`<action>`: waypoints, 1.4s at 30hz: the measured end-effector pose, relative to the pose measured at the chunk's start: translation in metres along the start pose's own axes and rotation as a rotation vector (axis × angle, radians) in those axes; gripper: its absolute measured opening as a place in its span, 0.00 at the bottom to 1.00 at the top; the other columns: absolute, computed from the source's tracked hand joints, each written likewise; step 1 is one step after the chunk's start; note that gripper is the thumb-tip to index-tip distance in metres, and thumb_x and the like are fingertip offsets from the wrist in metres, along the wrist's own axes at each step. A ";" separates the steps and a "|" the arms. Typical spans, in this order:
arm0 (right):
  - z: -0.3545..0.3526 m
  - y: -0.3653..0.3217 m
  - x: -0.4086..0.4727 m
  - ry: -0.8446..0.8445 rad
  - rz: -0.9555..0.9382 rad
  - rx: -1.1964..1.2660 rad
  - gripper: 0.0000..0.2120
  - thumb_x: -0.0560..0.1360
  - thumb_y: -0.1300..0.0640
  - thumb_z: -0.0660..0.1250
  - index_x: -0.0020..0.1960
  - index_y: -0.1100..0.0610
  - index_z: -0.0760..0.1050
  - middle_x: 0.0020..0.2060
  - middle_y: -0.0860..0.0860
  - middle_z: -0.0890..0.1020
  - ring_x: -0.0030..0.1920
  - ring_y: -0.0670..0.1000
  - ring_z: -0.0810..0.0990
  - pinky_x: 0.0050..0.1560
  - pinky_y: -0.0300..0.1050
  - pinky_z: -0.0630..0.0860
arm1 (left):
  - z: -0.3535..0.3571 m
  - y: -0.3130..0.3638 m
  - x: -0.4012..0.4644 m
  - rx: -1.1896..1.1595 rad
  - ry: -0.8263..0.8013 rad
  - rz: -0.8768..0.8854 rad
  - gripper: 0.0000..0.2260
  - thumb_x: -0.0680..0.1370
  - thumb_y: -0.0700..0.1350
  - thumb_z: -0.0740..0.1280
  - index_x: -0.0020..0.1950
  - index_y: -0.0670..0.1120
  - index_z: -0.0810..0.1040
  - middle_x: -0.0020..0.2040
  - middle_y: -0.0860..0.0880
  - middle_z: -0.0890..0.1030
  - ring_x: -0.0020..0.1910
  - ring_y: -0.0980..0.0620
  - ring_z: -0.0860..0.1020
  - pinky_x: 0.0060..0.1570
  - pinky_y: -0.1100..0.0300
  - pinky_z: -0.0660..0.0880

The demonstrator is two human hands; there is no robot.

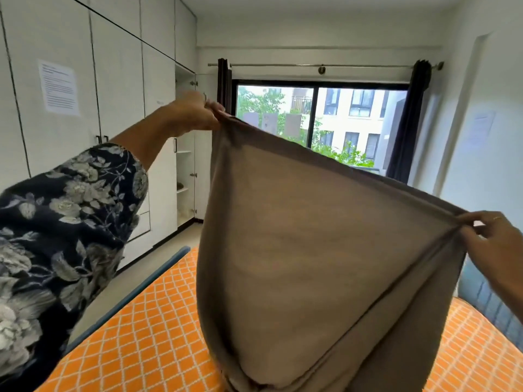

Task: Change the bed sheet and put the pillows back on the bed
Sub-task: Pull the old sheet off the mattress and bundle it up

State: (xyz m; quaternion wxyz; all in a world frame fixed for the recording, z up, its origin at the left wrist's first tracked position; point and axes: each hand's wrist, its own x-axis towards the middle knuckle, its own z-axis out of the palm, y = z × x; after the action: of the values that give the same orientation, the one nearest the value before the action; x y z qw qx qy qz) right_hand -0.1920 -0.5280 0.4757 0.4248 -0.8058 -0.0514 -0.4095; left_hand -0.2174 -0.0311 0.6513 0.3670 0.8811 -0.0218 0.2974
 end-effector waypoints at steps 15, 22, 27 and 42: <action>0.039 -0.054 -0.053 -0.719 0.088 0.221 0.22 0.70 0.48 0.71 0.62 0.52 0.74 0.51 0.46 0.82 0.47 0.38 0.81 0.46 0.33 0.77 | 0.209 0.095 -0.099 0.412 -0.752 0.529 0.17 0.59 0.51 0.61 0.35 0.39 0.81 0.28 0.47 0.77 0.31 0.50 0.72 0.34 0.57 0.67; 0.031 -0.037 -0.106 -0.610 0.174 0.276 0.08 0.76 0.64 0.67 0.55 0.61 0.78 0.44 0.49 0.85 0.46 0.43 0.81 0.49 0.38 0.77 | 0.266 0.092 -0.137 0.063 -0.711 0.458 0.06 0.70 0.42 0.74 0.44 0.40 0.84 0.23 0.55 0.74 0.21 0.62 0.72 0.22 0.72 0.63; 0.006 -0.031 -0.125 -0.480 0.230 0.234 0.05 0.75 0.53 0.68 0.41 0.49 0.81 0.32 0.44 0.82 0.38 0.40 0.79 0.44 0.38 0.75 | 0.284 0.086 -0.176 -0.313 -0.648 0.402 0.09 0.75 0.39 0.71 0.48 0.43 0.72 0.32 0.59 0.70 0.26 0.71 0.71 0.29 0.77 0.64; -0.025 -0.041 -0.141 -0.248 0.266 0.073 0.06 0.78 0.60 0.66 0.44 0.52 0.78 0.33 0.41 0.81 0.39 0.42 0.79 0.46 0.42 0.76 | 0.343 -0.046 -0.292 -0.594 -0.431 0.492 0.22 0.77 0.44 0.69 0.67 0.60 0.68 0.55 0.57 0.76 0.43 0.62 0.76 0.48 0.54 0.78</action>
State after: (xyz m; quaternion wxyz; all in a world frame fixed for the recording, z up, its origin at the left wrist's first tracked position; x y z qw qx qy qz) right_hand -0.3185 -0.4830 0.4105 0.4947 -0.8337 -0.0111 -0.2451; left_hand -0.2714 -0.2763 0.2745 0.5097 0.7478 -0.3917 0.1660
